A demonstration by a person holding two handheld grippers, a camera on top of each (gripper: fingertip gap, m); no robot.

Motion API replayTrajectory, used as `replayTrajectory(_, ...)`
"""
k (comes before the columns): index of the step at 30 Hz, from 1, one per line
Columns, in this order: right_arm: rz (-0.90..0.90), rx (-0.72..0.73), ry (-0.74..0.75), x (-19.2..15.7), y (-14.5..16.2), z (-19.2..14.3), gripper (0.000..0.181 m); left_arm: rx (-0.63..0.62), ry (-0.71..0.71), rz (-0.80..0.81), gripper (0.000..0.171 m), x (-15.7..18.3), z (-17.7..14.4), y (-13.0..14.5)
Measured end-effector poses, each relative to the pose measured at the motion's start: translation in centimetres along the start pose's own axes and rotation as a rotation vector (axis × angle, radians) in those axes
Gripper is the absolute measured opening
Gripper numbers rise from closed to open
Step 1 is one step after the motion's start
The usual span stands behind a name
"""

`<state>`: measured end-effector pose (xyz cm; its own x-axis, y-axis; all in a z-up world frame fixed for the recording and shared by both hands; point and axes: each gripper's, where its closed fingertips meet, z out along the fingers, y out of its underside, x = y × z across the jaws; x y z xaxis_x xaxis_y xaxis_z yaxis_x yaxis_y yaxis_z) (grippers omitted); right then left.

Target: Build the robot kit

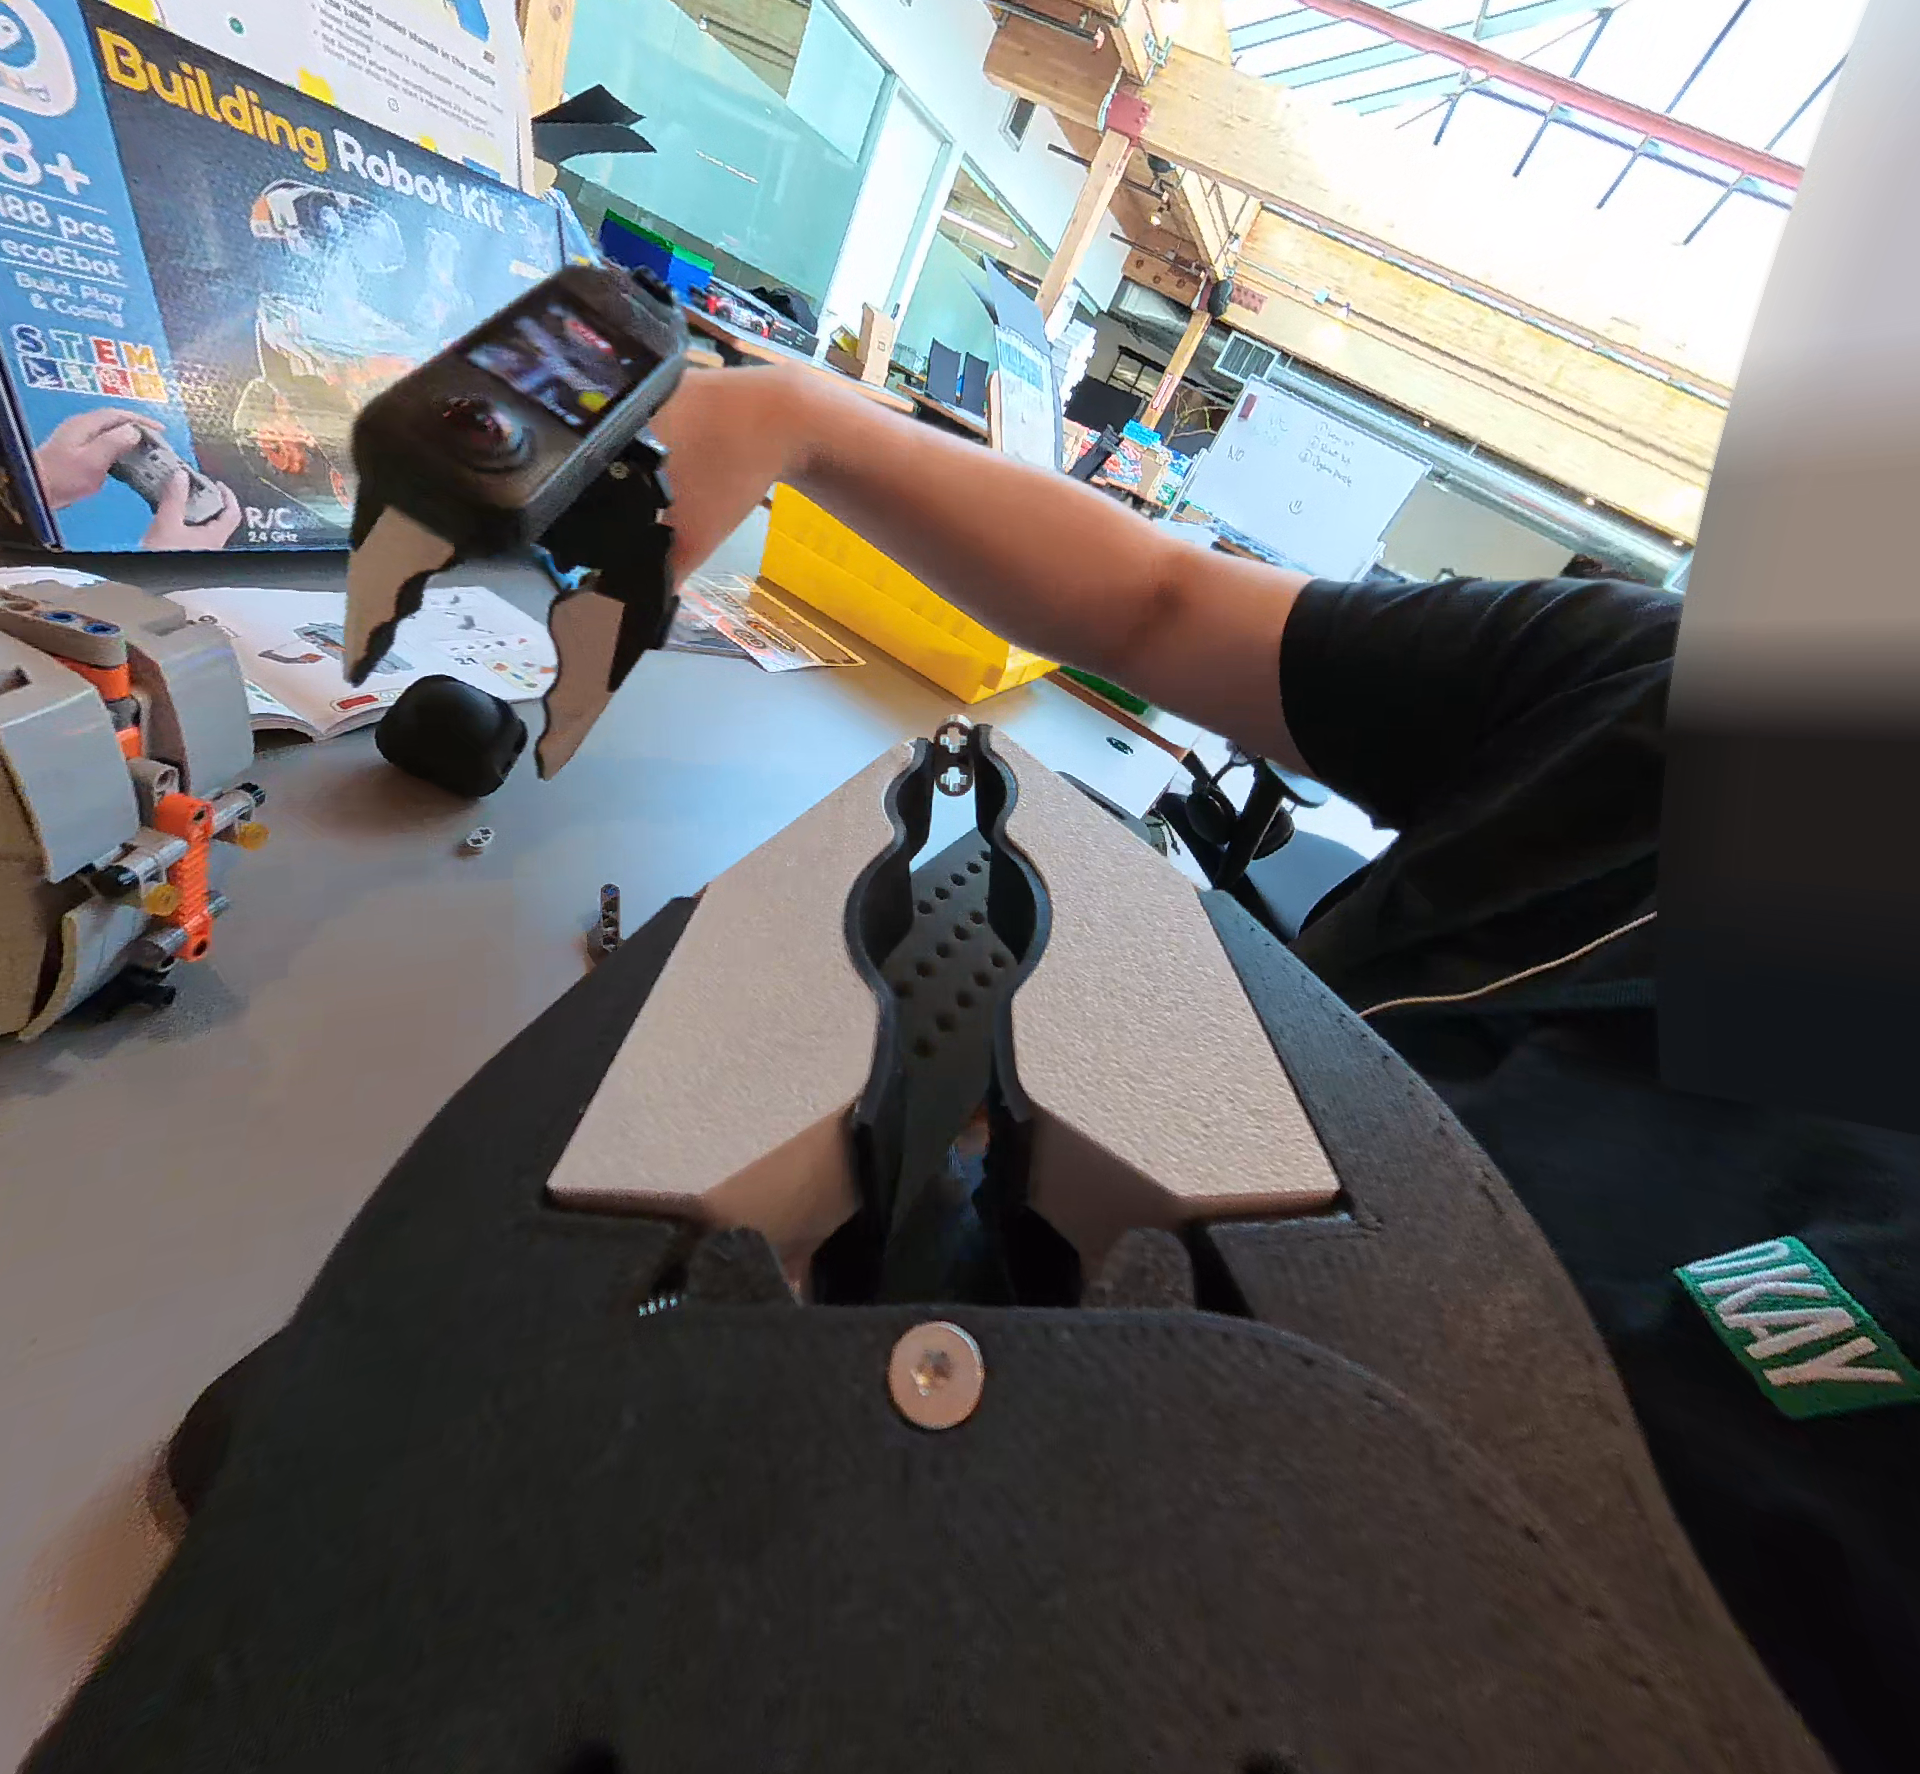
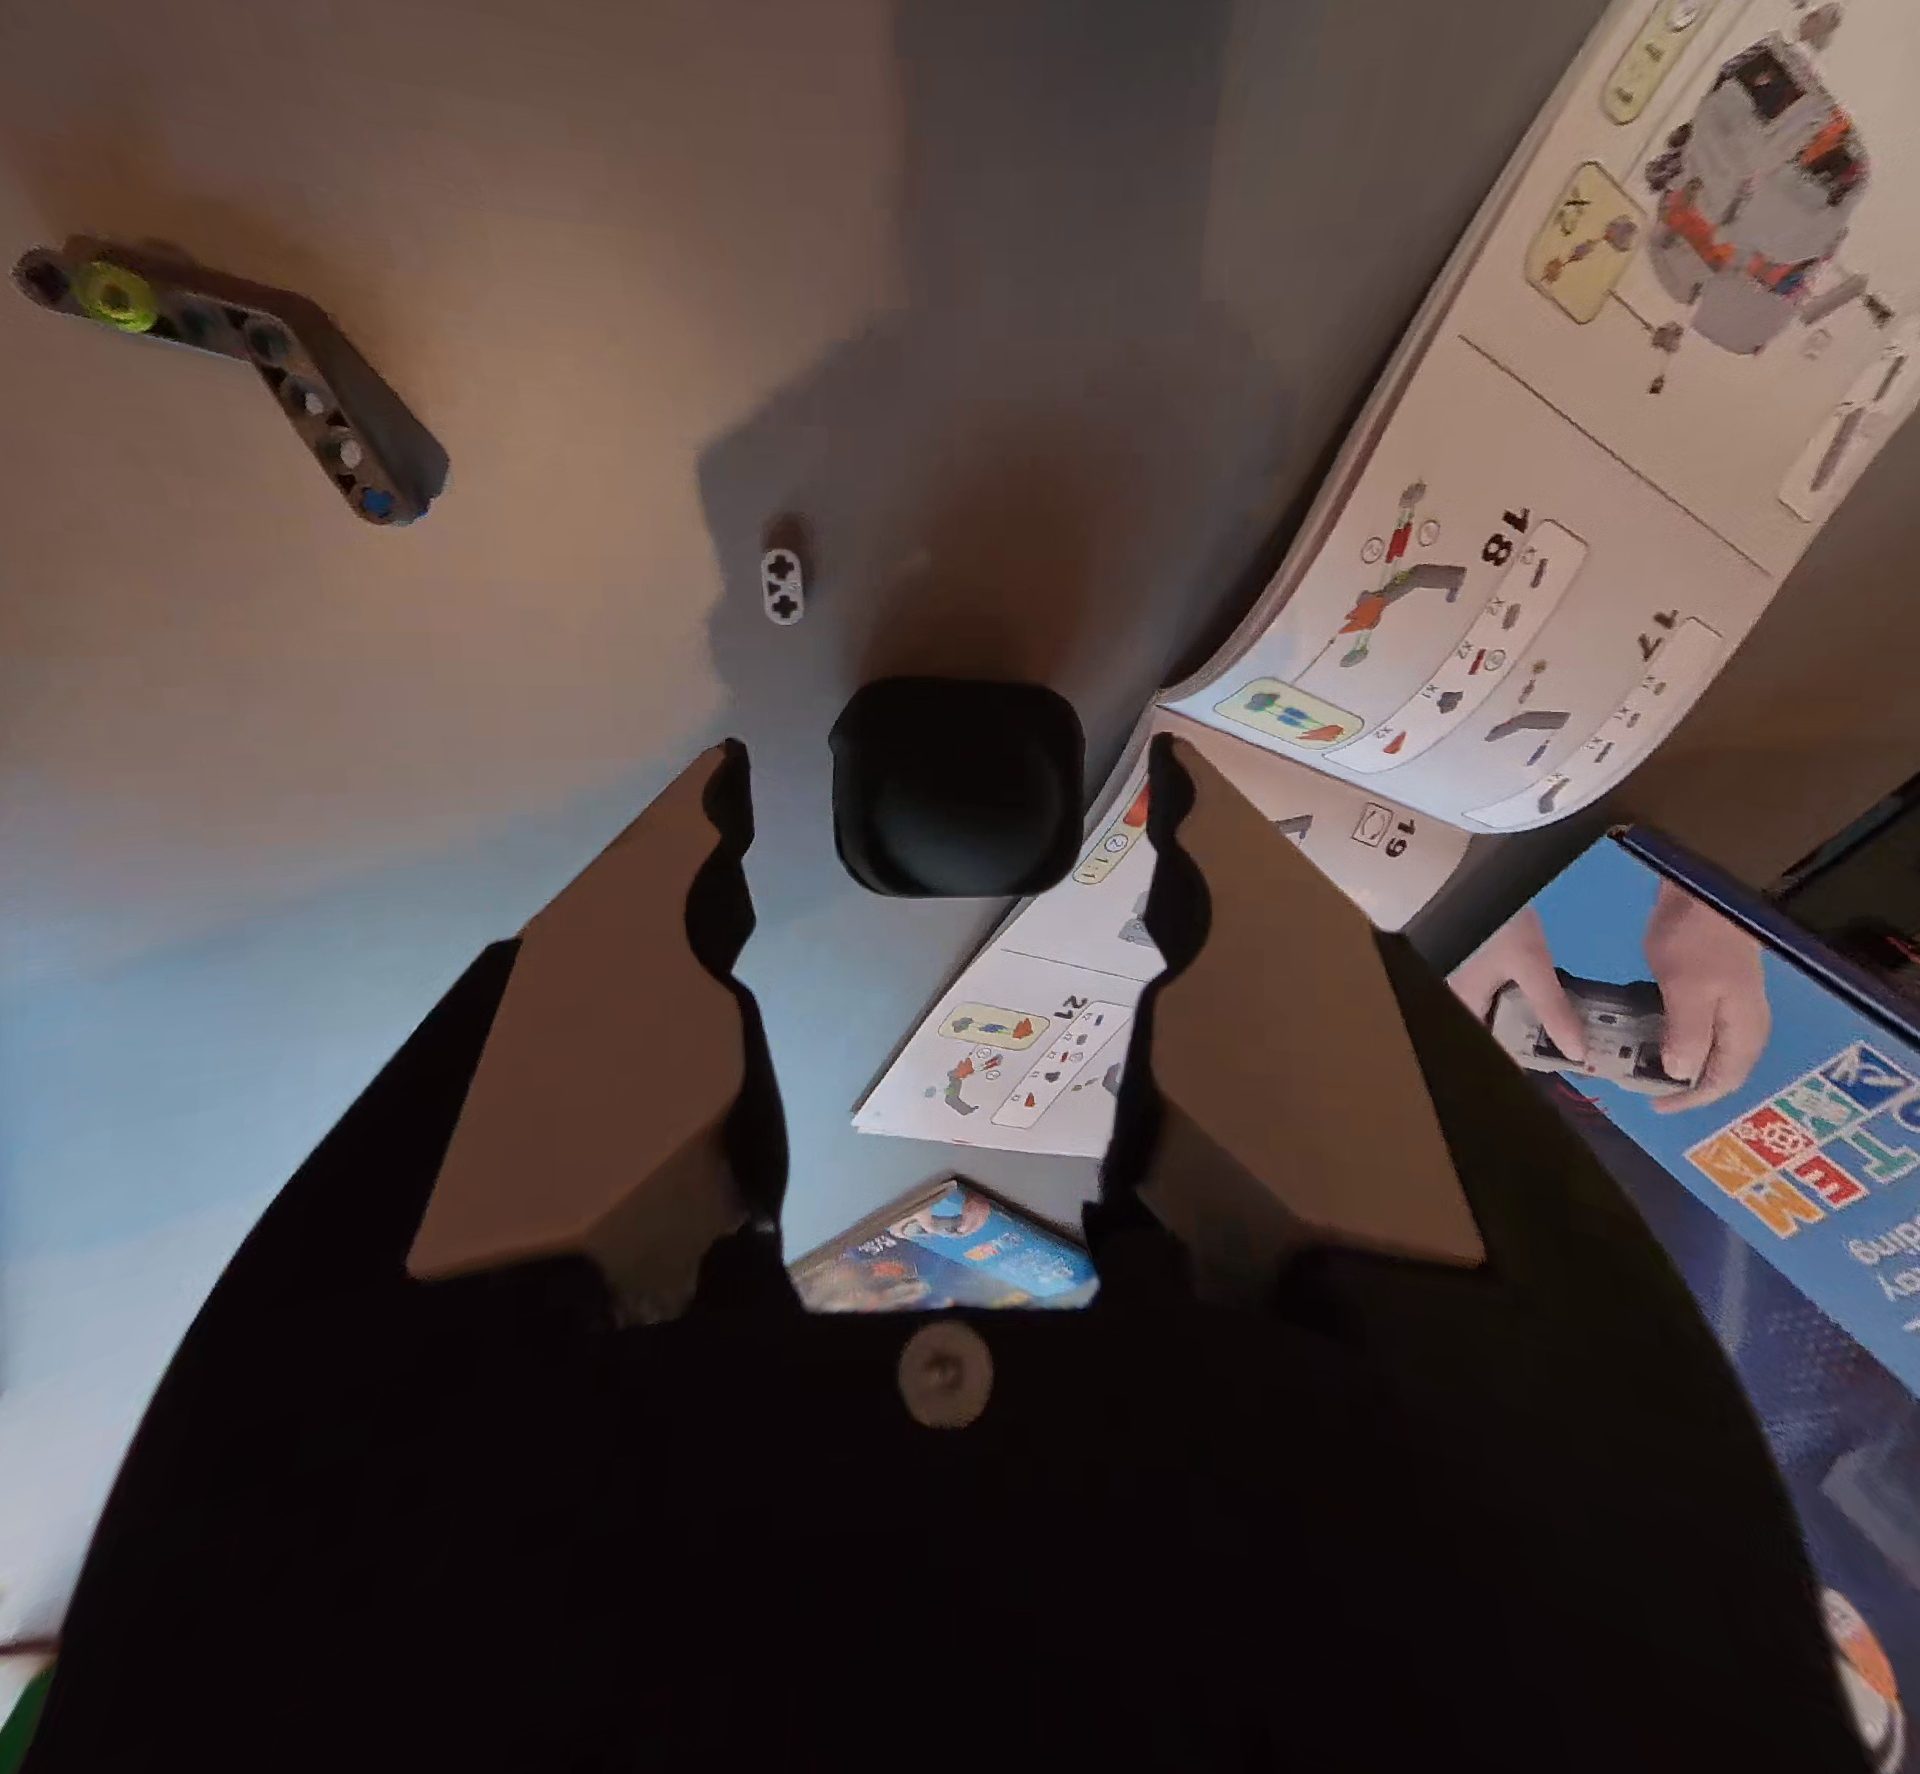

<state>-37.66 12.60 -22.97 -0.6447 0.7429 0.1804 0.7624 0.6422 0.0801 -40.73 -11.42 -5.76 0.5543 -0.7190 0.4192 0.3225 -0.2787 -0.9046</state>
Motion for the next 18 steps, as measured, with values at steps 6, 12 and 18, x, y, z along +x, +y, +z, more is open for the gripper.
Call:
replayTrajectory(6,-0.04,-0.217,-0.068,0.1,1.1,1.3,0.073,0.006,0.018,-0.008,0.005,-0.3,-0.1,0.0)
replayTrajectory(12,-0.051,-0.304,-0.083,0.1,1.5,2.3,0.058,0.015,0.03,0.0,0.005,-0.1,-0.3,-0.2)
replayTrajectory(18,-0.064,-0.309,-0.079,0.0,1.6,2.3,0.057,0.025,0.023,0.01,0.005,0.2,-0.9,-0.3)
